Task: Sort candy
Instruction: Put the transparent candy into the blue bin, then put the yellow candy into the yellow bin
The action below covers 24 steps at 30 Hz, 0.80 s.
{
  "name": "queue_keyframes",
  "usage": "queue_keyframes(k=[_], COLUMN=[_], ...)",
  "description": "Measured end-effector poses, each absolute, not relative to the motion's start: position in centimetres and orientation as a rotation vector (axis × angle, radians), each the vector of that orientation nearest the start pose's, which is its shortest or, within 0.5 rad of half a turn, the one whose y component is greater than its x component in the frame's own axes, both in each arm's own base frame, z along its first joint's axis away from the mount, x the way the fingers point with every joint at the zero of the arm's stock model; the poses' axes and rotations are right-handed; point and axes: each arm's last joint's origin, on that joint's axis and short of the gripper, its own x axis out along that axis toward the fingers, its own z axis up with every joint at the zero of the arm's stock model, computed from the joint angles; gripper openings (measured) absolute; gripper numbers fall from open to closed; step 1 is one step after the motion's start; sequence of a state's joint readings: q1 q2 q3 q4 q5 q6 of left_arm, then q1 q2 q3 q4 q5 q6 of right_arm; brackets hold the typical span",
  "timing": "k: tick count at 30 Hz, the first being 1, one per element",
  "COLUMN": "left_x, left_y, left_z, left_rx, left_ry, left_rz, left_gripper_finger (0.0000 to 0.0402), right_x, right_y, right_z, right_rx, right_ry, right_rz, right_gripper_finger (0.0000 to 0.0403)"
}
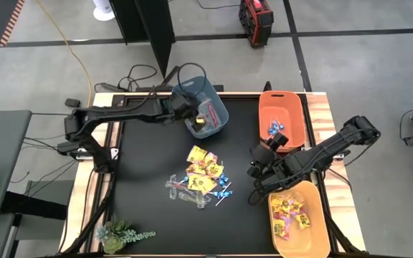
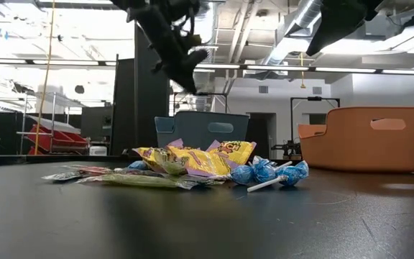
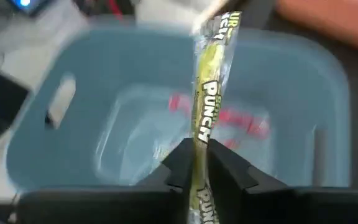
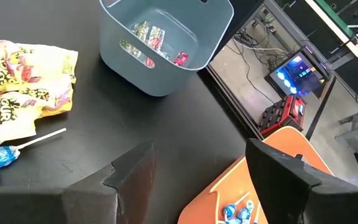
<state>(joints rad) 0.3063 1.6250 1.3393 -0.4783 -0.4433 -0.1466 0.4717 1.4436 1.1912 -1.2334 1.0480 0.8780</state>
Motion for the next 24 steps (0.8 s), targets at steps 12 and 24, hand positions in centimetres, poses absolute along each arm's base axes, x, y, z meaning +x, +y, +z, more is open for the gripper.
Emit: queue_keyframes(k=[12, 24], left_x=[33.8, 34.2], left_y=[12.0, 0.7], left_z=[28.0, 28.8], left_rx=[-0.110, 0.076], left_ry=[0.771, 0.846], left_rz=[0.702, 0.369], left_gripper_finger=[0.0244, 0.0232], right_x=[23.1, 23.1], right_y=[9.0, 9.6], right_z=[28.0, 28.0], right_rx=[-0.250, -0.222], right_ry=[0.746, 0.728], right_rz=[-0.842, -0.811], right_gripper_finger=[0.0264, 0.0264])
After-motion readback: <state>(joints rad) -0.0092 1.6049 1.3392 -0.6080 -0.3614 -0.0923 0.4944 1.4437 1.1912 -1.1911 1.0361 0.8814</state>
